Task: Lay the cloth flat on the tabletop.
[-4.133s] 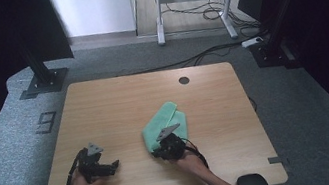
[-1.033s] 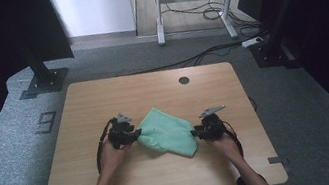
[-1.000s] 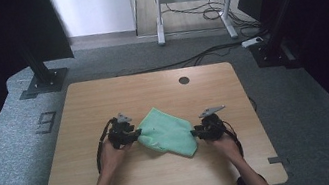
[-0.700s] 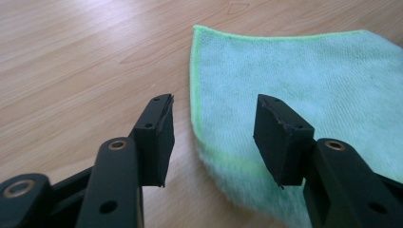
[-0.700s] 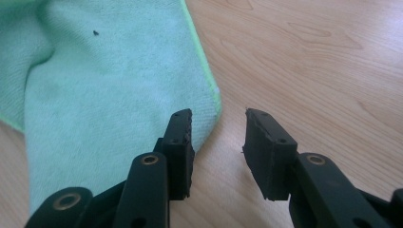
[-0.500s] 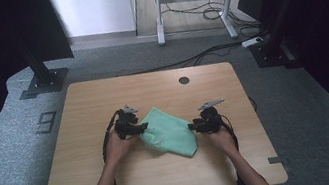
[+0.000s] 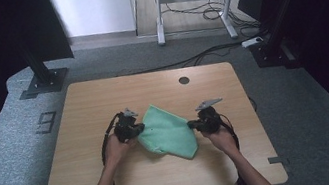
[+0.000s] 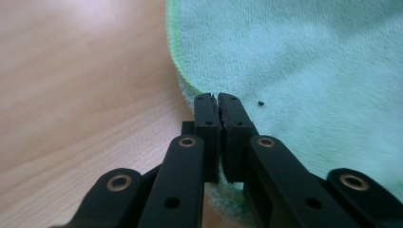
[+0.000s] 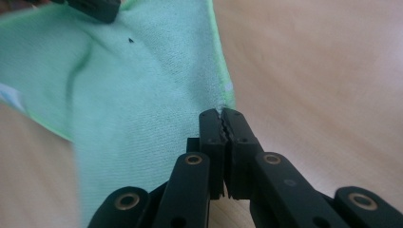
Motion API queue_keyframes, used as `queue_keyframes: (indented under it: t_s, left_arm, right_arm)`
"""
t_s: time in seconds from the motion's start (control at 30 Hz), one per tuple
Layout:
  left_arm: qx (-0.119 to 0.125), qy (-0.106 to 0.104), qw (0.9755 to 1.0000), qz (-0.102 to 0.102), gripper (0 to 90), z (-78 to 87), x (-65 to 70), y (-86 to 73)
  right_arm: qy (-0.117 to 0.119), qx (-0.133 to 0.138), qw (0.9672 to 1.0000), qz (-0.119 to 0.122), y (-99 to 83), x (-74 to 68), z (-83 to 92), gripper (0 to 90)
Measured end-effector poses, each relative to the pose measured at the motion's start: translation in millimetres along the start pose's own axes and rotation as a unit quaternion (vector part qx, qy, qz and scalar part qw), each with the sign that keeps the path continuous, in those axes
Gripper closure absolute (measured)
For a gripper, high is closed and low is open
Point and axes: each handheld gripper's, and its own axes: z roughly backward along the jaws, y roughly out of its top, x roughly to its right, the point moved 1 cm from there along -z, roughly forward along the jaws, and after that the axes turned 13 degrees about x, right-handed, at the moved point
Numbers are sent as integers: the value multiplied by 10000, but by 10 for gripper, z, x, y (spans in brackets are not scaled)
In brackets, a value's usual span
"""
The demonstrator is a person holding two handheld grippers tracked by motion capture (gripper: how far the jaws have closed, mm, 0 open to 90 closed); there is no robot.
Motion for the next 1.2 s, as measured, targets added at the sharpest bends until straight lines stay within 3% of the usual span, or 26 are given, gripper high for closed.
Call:
queue_keyframes:
  t_s: [0.1,0.17,0.2,0.23,0.27,0.3,0.33,0.37,0.43,0.5,0.6,0.7,0.83,1.0,1.2]
  left_arm:
    - [335,-82,9994,-31,873,272,22,177]
    - [670,-102,9977,24,873,465,12,325]
    - [878,-79,9960,108,872,541,-15,393]
    - [1096,83,9938,196,862,589,-87,450]
    - [1047,368,9935,235,795,578,-153,464]
    - [726,806,9935,355,546,507,-284,453]
    - [568,958,9928,440,546,470,-359,415]
    - [412,1073,9919,540,514,438,-455,319]
    - [349,990,9921,683,401,421,-519,128]
    - [337,896,9929,699,388,412,-522,-30]
    - [142,894,9935,689,359,360,-516,-198]
    - [153,770,9949,633,355,356,-455,-238]
    - [86,719,9968,344,345,351,-335,-262]
    - [15,650,9973,336,348,320,-268,-363]
    - [-227,667,9973,218,387,247,-215,-549]
  right_arm:
    - [8,246,9995,182,273,-63,195,866]
    - [-134,473,9980,385,554,-88,311,866]
    - [-194,582,9972,428,654,-85,332,865]
    - [-285,717,9960,453,786,-69,339,856]
    - [-463,822,9940,553,930,-35,307,794]
    - [-671,861,9916,689,998,-10,265,681]
    - [-1070,757,9873,898,1068,53,177,558]
    - [-1168,655,9872,869,1082,97,123,531]
    - [-991,529,9916,643,946,176,0,493]
    - [-922,465,9925,651,882,179,-19,493]
    - [-701,175,9964,444,616,188,-114,493]
    - [-450,-48,9987,230,384,155,-196,525]
    - [-236,-149,9994,180,223,70,-256,537]
    - [-90,-151,9998,110,55,-29,-376,502]
    - [84,-328,9994,117,-133,-102,-557,755]
